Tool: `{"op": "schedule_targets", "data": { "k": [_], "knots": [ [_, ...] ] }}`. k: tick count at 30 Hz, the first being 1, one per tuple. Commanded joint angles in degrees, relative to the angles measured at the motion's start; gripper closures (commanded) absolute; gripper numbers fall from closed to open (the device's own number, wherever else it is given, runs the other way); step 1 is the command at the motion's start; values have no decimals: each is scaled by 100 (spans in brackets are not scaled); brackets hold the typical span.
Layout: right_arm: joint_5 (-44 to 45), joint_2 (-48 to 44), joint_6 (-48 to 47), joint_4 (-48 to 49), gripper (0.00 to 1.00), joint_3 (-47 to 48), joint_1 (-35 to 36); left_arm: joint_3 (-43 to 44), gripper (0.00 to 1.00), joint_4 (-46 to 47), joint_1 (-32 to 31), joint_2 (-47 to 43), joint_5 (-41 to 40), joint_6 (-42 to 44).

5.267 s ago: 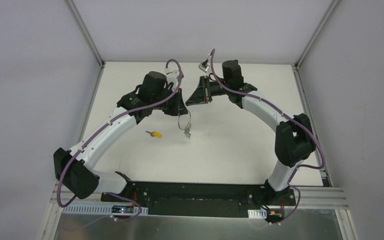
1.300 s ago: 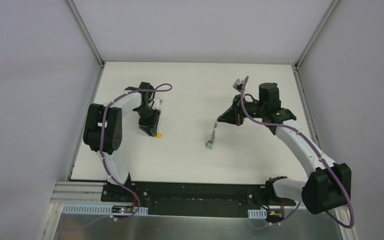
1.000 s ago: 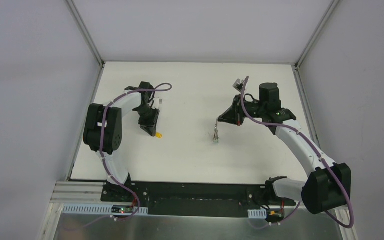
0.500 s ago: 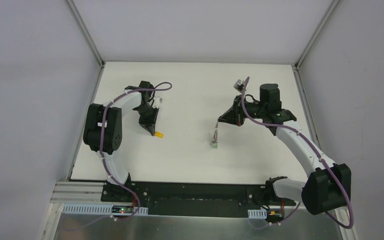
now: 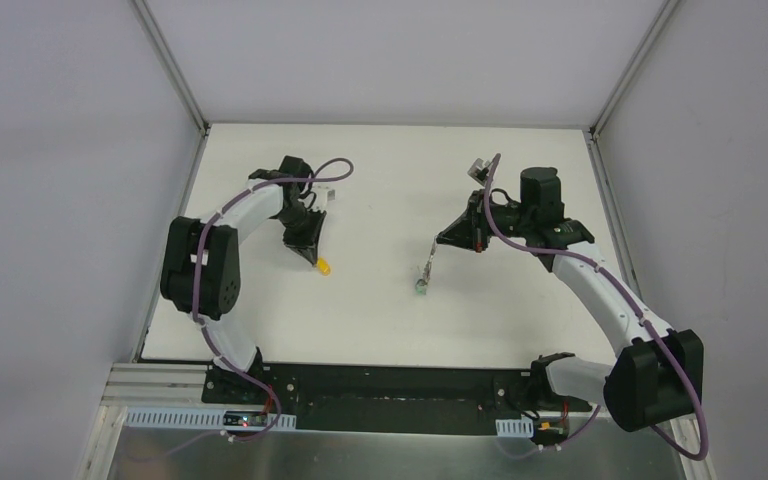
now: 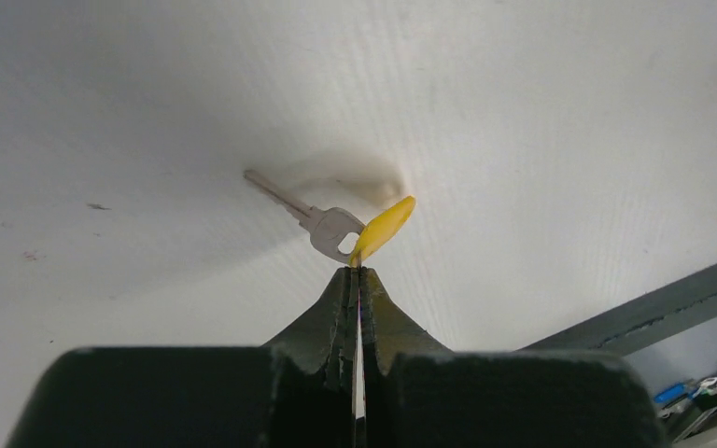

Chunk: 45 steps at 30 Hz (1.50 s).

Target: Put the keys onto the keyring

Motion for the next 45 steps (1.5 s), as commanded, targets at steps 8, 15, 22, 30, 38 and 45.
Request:
{"op": "schedule_targets", "data": {
  "k": [8, 15, 22, 30, 38, 45],
  "knots": [
    [-238, -211, 81, 294, 100, 0, -55, 100, 100, -200, -398, -1139, 1124, 1044],
    [-237, -254, 101, 312, 100, -17, -83, 314, 100, -502, -1173, -1329, -189, 1551],
    [-246, -264, 112, 329, 100, -35, -97, 476, 100, -712, -1629, -1231, -616, 1587],
    [-294, -272, 145, 347, 100, -43, -126, 365, 100, -459, -1627, -1516, 377, 1679],
    [-348, -259, 201, 429, 100, -86, -181, 32, 100, 137, -1628, -2069, 1077, 1692],
    [-496, -165, 296, 530, 100, -87, -183, -77, 100, 458, -1632, -2409, 1557, 1434]
  ]
}}
